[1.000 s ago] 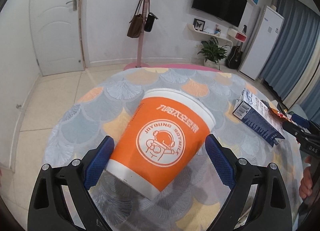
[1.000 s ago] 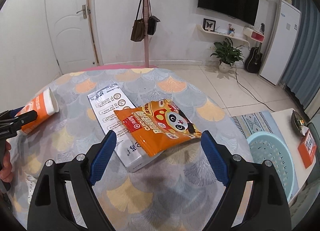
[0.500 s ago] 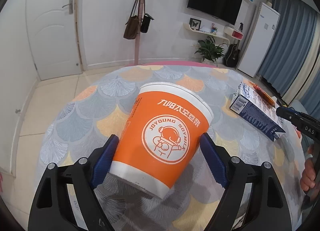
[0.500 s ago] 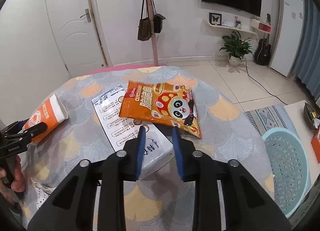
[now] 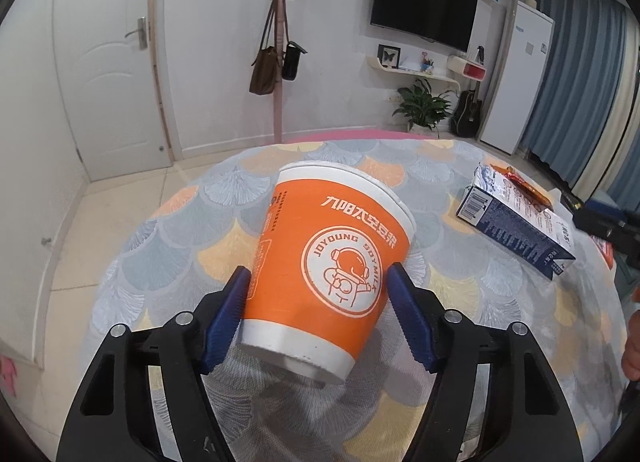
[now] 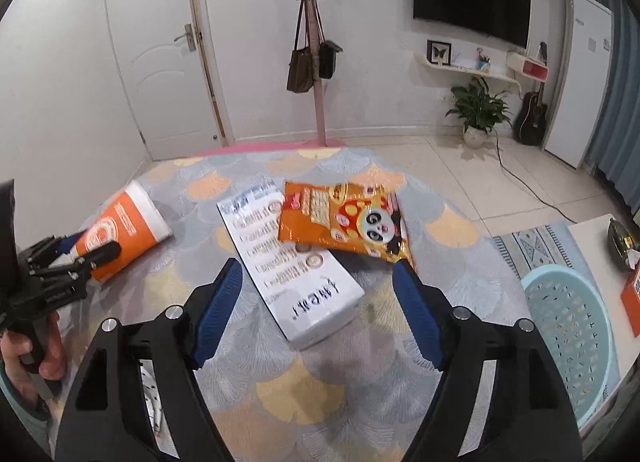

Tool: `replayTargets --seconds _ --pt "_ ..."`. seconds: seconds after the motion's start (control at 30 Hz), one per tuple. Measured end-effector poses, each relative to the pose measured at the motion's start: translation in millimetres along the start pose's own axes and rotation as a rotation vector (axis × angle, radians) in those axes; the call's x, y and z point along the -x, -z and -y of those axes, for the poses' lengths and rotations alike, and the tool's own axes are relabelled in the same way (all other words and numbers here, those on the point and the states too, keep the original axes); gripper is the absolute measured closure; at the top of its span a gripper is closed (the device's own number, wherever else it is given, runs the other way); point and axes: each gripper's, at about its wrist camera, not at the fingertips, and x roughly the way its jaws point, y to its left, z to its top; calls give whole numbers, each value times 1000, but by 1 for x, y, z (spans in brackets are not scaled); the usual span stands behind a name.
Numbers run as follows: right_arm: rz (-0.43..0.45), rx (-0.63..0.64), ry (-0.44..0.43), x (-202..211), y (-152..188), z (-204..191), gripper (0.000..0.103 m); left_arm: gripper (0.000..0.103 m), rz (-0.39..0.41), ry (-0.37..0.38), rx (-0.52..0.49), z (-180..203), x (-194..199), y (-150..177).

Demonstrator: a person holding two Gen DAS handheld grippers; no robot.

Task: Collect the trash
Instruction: 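Grasp the orange soy-milk cup with the left gripper while the right gripper grasps the white milk carton, then lift and carry the orange cup and milk carton over the light blue basket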

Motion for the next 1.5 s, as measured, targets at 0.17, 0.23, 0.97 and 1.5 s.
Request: replayTargets --seconds 0.17,0.23,0.97,1.5 --pt "-73 -25 -15 -24 5 6 24 41 22 10 4 0 4 0" --pt "-95 -9 -33 -33 6 1 24 42 32 9 0 1 6 2" --pt "-118 45 42 32 79 -36 39 48 65 31 13 0 10 1" --pt "-183 86 47 6 59 -49 49 65 30 153 71 -3 39 -1"
